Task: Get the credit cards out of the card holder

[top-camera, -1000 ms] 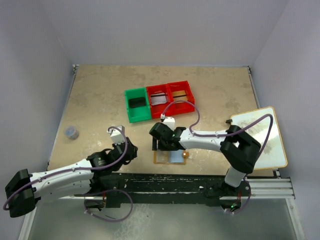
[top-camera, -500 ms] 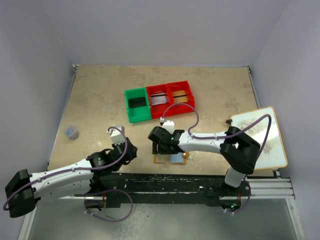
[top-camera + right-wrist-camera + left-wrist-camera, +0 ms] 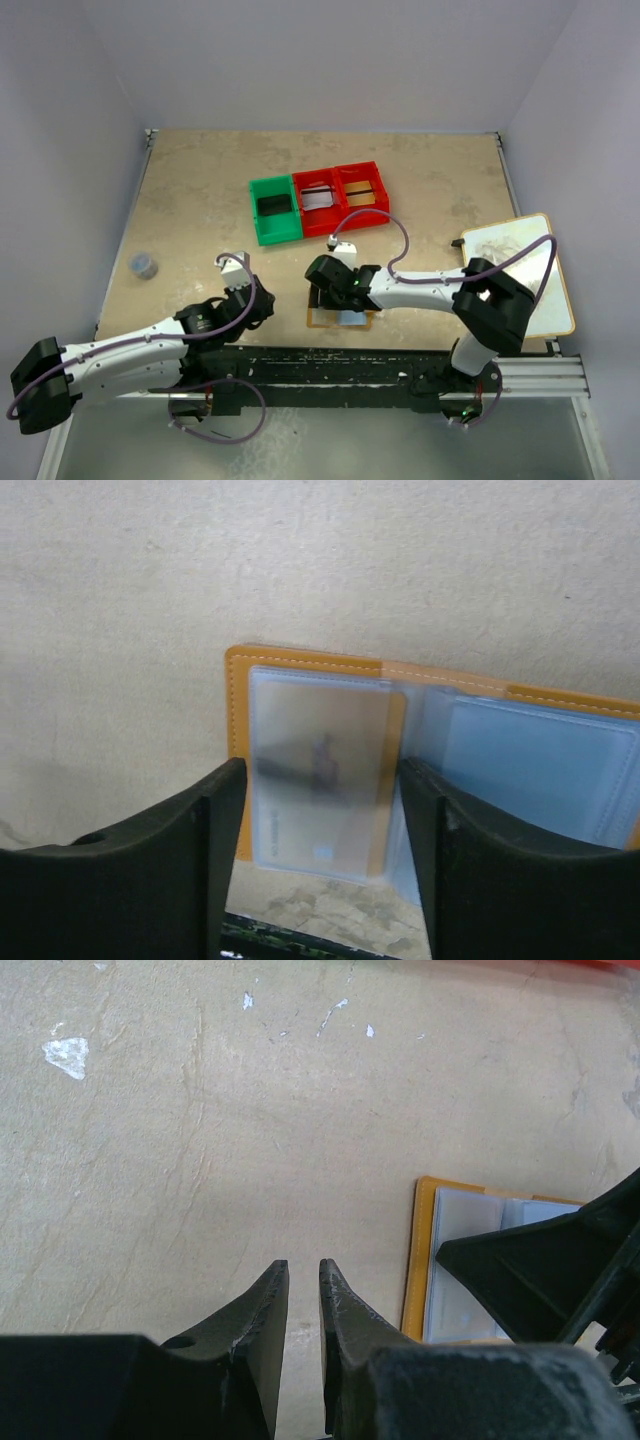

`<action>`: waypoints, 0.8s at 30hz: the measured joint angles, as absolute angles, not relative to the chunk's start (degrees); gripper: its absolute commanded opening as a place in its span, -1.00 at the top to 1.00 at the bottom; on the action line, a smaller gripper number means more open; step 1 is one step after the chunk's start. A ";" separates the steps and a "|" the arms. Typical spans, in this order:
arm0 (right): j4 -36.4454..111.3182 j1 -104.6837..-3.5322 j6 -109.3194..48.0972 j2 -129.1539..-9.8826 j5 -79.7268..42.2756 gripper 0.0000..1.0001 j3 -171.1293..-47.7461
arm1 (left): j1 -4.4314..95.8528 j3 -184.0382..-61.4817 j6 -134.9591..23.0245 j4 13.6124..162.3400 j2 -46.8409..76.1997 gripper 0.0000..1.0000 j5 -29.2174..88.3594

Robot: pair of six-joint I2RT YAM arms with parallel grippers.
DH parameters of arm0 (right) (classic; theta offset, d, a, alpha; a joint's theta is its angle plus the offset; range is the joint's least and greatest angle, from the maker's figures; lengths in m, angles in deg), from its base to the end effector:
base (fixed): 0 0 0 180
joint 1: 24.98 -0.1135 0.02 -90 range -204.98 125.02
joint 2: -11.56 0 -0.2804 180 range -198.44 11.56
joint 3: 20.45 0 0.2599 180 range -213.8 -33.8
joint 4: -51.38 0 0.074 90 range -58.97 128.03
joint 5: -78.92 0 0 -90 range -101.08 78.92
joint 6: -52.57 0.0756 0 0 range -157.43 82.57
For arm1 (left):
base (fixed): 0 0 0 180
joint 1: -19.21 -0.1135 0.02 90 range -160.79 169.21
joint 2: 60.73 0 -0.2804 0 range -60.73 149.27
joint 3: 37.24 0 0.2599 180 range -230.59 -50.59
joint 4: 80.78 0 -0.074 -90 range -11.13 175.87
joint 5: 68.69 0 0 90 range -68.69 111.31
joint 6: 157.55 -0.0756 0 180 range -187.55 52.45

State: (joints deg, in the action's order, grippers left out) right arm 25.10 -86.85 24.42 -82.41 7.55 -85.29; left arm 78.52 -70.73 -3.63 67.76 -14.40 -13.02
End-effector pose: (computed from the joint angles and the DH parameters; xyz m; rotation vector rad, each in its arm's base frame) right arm 0.1859 0.2965 0.1468 0.1289 2.5332 0.4996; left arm 0.1272 -0.1308 0.1633 -0.3765 2.1980 -0.4951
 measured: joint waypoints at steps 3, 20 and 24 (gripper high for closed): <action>25.23 -86.87 24.83 -82.85 7.46 -0.51 -86.07 | 78.52 -70.73 -3.63 67.81 -14.03 0.67 -13.02; 20.32 -87.28 23.59 -85.78 8.90 -0.24 -89.83 | 78.52 -70.73 -3.63 67.98 -13.42 0.67 -12.99; 24.40 -87.09 23.30 -83.18 7.61 -0.25 -86.34 | 78.52 -70.73 -3.65 68.16 -13.37 0.64 -12.93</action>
State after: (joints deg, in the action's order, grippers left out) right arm 24.40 -87.09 23.30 -83.18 7.61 -86.34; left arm 78.52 -70.73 -3.65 68.16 -13.37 -12.93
